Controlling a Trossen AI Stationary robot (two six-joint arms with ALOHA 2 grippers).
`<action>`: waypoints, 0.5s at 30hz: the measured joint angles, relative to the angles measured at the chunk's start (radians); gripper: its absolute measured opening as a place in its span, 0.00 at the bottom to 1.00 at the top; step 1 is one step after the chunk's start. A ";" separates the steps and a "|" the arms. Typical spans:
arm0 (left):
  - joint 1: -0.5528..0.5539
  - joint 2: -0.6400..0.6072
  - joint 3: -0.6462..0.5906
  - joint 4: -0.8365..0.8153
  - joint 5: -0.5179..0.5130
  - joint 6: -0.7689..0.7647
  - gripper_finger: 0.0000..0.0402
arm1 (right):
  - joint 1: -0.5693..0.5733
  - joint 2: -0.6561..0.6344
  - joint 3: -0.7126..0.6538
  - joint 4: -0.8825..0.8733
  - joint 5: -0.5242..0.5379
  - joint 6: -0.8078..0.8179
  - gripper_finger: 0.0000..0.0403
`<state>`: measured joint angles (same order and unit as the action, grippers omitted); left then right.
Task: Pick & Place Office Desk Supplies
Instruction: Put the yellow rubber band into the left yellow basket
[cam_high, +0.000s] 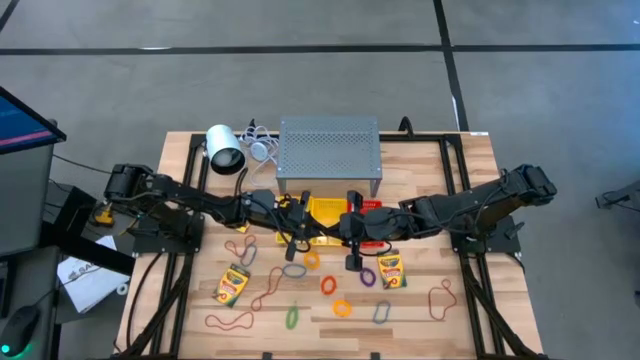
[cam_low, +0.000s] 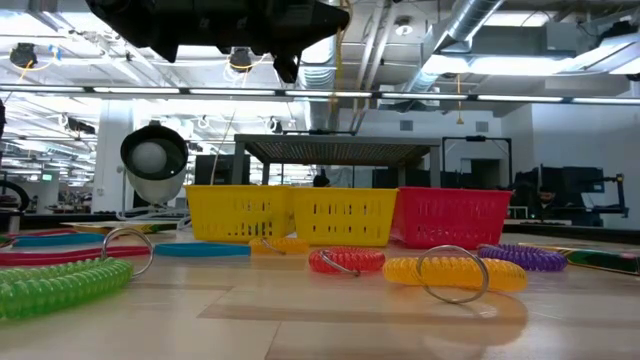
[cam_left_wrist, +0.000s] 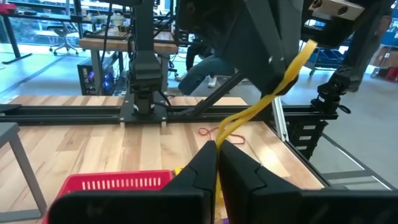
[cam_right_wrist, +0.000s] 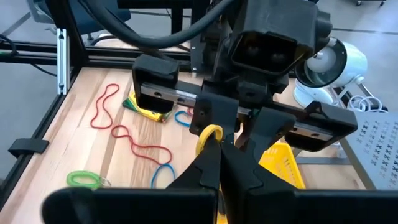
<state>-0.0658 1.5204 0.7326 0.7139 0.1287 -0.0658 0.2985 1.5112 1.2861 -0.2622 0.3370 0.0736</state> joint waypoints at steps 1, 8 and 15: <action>0.000 0.000 0.000 0.000 0.000 0.001 0.02 | 0.000 0.000 0.000 0.006 0.000 -0.003 0.00; 0.000 0.000 0.000 0.000 0.000 0.001 0.01 | 0.000 0.000 0.000 0.013 0.000 -0.003 0.03; 0.000 0.000 0.000 0.000 0.000 0.008 0.01 | 0.000 0.000 0.000 0.013 0.000 -0.005 0.27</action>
<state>-0.0658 1.5200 0.7322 0.7143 0.1287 -0.0578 0.2981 1.5112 1.2861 -0.2490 0.3374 0.0685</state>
